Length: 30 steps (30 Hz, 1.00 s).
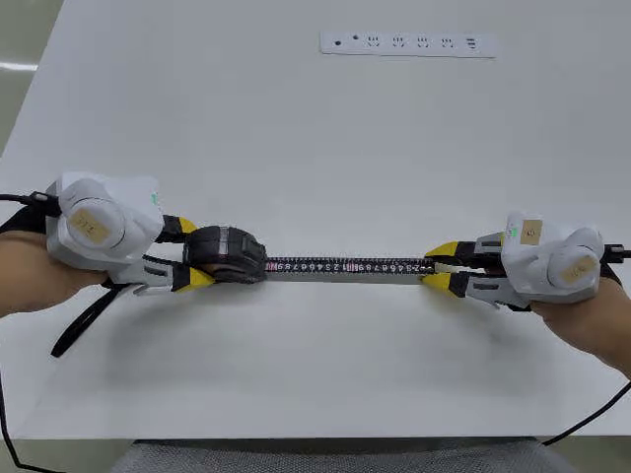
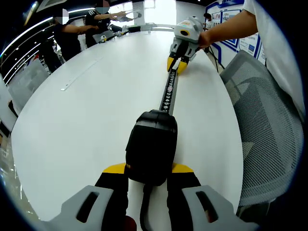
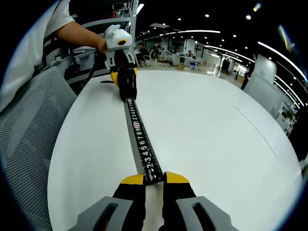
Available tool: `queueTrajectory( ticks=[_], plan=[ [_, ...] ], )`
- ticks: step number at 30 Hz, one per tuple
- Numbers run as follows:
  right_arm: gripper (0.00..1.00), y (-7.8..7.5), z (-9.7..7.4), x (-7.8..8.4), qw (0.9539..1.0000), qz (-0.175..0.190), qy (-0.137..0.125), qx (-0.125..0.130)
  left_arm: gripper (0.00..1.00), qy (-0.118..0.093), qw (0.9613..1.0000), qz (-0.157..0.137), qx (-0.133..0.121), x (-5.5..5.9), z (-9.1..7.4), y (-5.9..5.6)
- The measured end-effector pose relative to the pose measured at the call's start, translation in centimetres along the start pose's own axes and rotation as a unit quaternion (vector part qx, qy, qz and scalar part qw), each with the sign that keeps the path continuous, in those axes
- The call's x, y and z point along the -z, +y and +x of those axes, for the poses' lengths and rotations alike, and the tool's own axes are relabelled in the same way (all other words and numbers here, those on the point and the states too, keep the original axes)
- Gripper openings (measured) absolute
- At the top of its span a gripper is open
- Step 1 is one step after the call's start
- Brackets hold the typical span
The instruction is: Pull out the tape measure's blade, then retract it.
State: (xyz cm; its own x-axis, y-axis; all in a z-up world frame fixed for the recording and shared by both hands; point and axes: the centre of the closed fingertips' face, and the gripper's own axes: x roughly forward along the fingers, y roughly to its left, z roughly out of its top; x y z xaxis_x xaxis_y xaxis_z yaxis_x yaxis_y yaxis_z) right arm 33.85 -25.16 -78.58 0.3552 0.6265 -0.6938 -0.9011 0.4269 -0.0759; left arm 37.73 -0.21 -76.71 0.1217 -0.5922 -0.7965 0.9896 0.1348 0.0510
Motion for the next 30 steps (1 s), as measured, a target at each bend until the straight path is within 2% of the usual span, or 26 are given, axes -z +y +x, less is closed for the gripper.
queueTrajectory(
  ticks=[13,21,30],
  plan=[
    [0.08,-0.3,-1.4,0.8,0.9999,0.001,0.012,0.011,0.25,0.001,1.0000,-0.001,-0.001,-0.1,0.0,0.0],
    [0.08,-0.9,-2.5,2.0,0.9996,0.002,0.021,0.018,0.25,0.001,1.0000,0.000,-0.001,-0.1,0.0,-0.1],
    [0.09,-1.0,-2.4,2.2,0.9995,0.010,0.025,0.020,0.26,0.002,1.0000,0.002,-0.004,-0.1,0.0,-0.1]
  ],
)
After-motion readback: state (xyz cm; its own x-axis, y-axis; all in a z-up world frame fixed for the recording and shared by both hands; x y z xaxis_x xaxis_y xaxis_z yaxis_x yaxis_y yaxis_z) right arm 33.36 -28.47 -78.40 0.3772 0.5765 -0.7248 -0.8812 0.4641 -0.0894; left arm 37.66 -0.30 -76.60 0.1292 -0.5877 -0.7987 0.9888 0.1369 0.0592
